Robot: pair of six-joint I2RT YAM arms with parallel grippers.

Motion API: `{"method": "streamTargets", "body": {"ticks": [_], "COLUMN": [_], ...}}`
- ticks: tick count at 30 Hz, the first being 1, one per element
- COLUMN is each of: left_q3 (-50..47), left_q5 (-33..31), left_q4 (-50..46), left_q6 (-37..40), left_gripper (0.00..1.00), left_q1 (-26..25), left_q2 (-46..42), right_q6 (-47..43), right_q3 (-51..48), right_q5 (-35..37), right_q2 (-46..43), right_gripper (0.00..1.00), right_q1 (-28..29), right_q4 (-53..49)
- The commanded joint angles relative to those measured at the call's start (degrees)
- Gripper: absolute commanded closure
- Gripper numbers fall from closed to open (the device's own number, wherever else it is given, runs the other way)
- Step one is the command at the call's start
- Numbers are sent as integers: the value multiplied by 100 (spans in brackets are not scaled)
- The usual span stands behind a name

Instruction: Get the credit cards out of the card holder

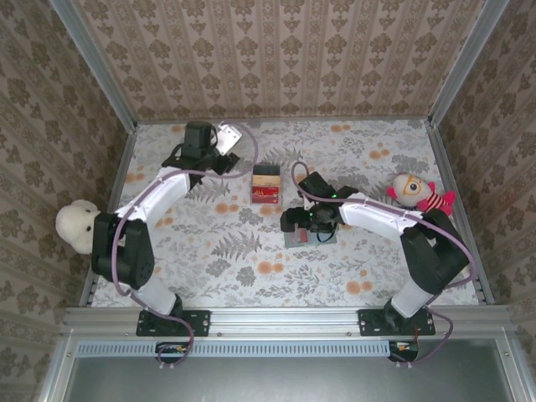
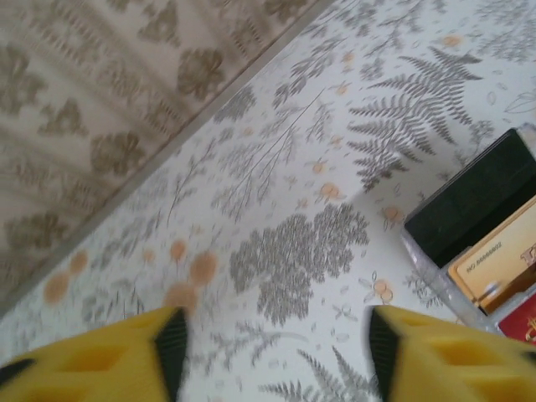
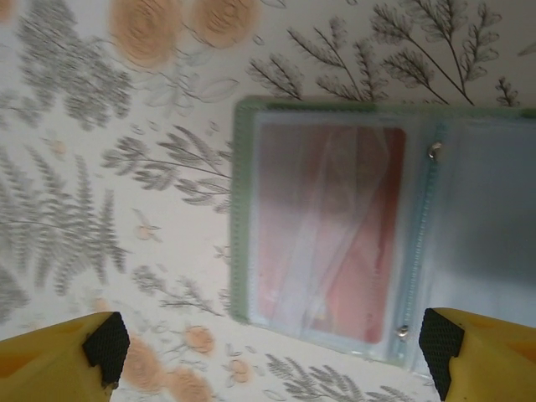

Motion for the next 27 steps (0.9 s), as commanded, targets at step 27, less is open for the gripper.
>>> {"method": "streamTargets", "body": {"ticks": [27], "left_q3": [-3014], "left_q5": [-658], "left_q4": [321], "left_q6": [-4883], "left_gripper": [0], "left_q1": [118], "left_q2": [-3610], "right_q6": [-268], "right_q3": [820], "right_q5": [990], "right_q2": [1303], "right_gripper": [19], "right_q1": [420], "right_q4": [-895]}}
